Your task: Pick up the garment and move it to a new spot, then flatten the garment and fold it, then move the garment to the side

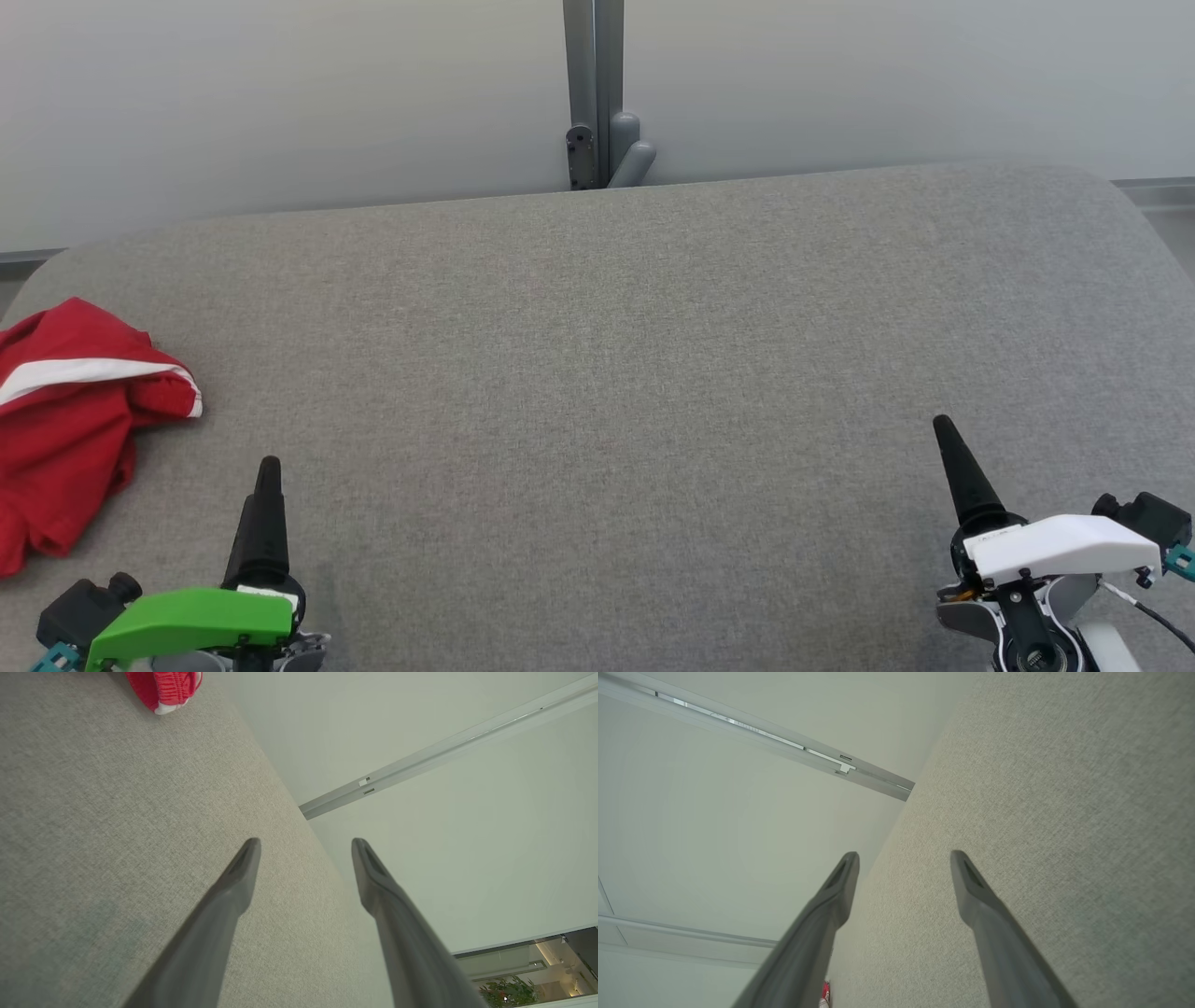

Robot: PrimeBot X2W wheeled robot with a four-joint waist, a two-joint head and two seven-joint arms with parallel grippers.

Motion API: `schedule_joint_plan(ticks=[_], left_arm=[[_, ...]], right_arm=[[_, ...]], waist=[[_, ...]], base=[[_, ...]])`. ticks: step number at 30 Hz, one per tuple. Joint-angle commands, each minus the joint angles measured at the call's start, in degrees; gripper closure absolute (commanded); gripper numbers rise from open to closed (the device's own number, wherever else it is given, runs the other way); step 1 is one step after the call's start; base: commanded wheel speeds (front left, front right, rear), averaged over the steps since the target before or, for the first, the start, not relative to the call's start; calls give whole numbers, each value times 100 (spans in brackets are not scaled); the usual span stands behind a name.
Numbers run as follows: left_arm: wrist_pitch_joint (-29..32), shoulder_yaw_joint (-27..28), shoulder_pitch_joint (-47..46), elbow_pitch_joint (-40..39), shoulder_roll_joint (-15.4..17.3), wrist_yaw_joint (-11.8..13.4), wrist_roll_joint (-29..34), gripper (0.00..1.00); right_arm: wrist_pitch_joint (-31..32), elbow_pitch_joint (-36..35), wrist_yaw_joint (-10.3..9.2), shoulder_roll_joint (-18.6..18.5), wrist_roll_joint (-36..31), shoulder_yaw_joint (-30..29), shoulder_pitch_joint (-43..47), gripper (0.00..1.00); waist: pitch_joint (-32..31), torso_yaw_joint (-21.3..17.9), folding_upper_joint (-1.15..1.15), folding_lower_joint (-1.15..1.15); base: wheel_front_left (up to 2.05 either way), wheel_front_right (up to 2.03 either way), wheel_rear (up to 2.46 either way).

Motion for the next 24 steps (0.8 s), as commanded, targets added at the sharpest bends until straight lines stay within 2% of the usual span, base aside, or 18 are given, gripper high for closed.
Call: schedule_joint_plan(ticks=[1, 10, 24], left_arm=[[-76, 8, 20, -81, 48, -12, 352, 0], [-267, 82, 91, -108, 23, 18, 1341, 0], [-514, 63, 199, -104, 7, 5, 2334, 0]], right_arm=[[-85, -50, 2, -44, -298, 51, -121, 0], [-277, -38, 3, -88, -1202, 152, -97, 0], [-526, -7, 3, -104, -2188, 292, -33, 0]], waist=[[-4, -1, 0, 0], [-15, -5, 0, 0], [-56, -25, 0, 0]], base=[[0, 0, 0], [0, 0, 0], [0, 0, 0]])
